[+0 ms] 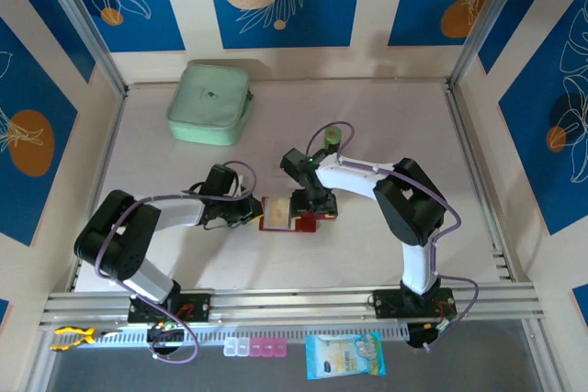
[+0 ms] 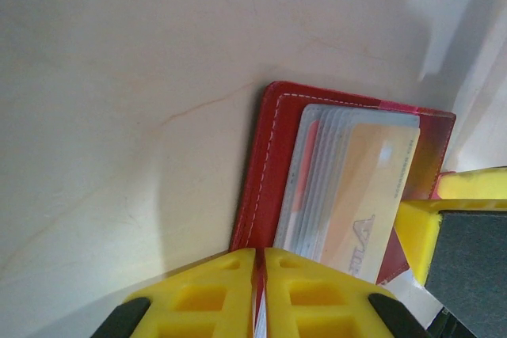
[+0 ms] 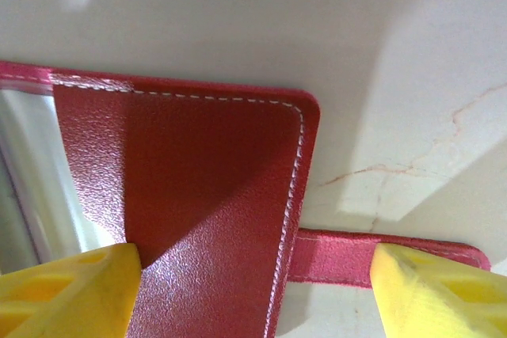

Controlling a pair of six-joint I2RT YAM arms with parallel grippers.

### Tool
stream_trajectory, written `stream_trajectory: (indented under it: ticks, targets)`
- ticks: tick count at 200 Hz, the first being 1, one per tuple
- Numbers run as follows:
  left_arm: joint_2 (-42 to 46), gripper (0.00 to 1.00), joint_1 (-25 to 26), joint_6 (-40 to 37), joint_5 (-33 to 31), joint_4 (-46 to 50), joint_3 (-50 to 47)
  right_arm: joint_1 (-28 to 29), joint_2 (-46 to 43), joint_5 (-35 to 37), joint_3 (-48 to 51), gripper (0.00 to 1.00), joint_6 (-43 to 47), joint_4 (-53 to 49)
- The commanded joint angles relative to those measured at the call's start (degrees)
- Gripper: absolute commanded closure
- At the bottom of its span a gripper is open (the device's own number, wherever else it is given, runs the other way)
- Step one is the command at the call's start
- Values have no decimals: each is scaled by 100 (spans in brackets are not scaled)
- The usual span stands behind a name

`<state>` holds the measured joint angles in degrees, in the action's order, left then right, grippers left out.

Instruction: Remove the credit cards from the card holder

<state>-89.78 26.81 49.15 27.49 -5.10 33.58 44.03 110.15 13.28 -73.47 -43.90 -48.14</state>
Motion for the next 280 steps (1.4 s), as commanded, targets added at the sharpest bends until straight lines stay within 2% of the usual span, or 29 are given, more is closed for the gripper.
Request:
stream_trajectory:
  ticks: [1,97,196,280]
  targets:
    - [-110,87,30,1,78,88,-56,-46,305,-158,186,23,22,35]
    - [-118,88,44,39,120,11,-172,-115,402,-33,229,23,92,-33]
    - [77,89,213,258,29,-158,-349,-198,391,44,-20,24,539,-240]
    - [514,87,200,-146,-333,684,14,-78,469,-1,-25,24,549,-244]
